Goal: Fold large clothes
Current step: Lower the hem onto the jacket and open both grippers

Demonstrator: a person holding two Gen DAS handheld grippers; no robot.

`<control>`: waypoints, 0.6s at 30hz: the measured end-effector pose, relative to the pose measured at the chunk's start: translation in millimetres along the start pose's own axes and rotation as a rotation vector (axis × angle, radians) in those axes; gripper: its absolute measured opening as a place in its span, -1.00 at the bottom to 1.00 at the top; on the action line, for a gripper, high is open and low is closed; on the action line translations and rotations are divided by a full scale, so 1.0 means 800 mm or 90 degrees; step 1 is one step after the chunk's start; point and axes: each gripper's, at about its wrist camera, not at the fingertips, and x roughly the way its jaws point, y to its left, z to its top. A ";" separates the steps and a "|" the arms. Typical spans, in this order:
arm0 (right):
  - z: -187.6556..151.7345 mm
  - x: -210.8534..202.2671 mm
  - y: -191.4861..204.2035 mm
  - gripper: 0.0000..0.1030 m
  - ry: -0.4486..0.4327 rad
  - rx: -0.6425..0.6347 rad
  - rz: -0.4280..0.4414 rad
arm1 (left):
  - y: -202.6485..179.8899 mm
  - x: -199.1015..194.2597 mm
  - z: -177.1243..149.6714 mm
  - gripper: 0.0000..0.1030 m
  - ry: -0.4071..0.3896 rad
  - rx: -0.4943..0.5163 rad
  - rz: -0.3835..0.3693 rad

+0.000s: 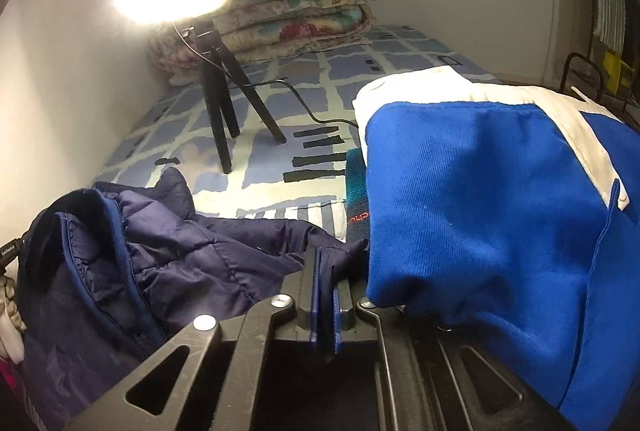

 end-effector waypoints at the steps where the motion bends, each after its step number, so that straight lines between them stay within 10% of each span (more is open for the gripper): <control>1: 0.002 -0.004 -0.001 -0.68 0.006 -0.001 0.017 | -0.004 -0.003 0.003 -0.75 0.002 0.007 0.000; 7: 0.003 -0.052 -0.014 0.01 -0.010 0.020 0.087 | -0.022 -0.040 0.021 0.05 -0.024 0.059 -0.031; 14: -0.025 -0.101 -0.024 0.03 -0.051 0.034 0.171 | -0.025 -0.076 0.041 0.44 -0.029 0.065 -0.068; 18: -0.045 -0.081 0.031 -0.35 -0.001 -0.087 0.209 | -0.023 -0.108 0.056 0.44 -0.055 0.065 -0.085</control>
